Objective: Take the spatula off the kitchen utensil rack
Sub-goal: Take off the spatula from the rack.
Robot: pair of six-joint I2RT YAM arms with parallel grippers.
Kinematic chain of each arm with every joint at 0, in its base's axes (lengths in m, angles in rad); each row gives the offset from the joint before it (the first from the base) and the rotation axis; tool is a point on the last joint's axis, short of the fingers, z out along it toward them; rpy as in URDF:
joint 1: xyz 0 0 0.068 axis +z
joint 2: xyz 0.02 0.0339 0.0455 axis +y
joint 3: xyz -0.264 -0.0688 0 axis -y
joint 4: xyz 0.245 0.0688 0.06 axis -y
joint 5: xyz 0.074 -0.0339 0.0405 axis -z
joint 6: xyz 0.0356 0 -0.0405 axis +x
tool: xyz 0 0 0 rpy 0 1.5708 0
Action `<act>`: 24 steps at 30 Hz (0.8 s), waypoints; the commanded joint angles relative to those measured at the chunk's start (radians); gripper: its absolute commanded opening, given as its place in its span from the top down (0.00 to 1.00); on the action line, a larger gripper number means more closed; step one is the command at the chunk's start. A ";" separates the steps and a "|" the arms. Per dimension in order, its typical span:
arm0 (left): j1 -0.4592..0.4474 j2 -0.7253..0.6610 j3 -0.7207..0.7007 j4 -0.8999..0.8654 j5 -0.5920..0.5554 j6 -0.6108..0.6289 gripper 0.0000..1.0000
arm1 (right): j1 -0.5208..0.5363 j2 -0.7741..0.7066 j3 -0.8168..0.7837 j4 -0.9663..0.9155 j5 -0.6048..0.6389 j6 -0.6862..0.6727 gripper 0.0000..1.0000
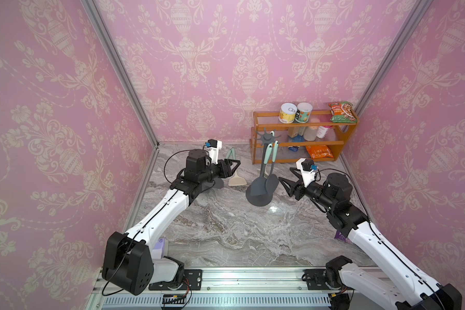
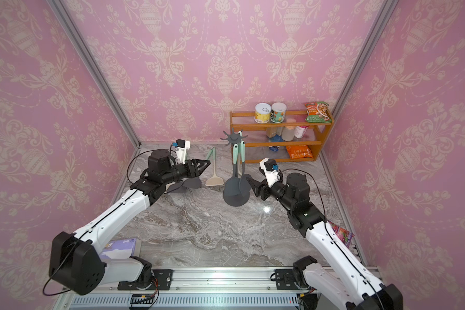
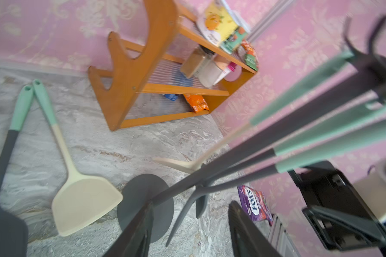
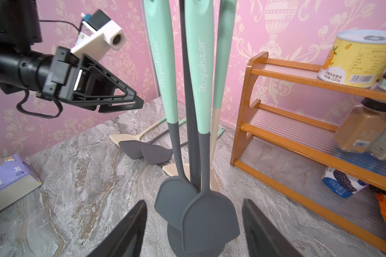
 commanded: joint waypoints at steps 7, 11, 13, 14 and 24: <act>-0.065 0.052 -0.028 0.252 0.086 0.313 0.40 | -0.006 0.193 0.219 -0.024 -0.082 -0.115 0.28; -0.085 0.070 -0.029 0.336 0.070 0.322 0.39 | -0.018 0.266 0.275 -0.025 -0.094 -0.140 0.29; -0.097 0.069 -0.029 0.347 0.040 0.335 0.39 | -0.025 0.290 0.286 -0.009 -0.106 -0.143 0.30; -0.103 0.071 -0.030 0.354 0.028 0.339 0.39 | -0.027 0.298 0.288 0.003 -0.106 -0.144 0.30; -0.167 0.111 -0.027 0.441 -0.070 0.347 0.39 | -0.067 0.370 0.300 0.099 -0.172 -0.114 0.42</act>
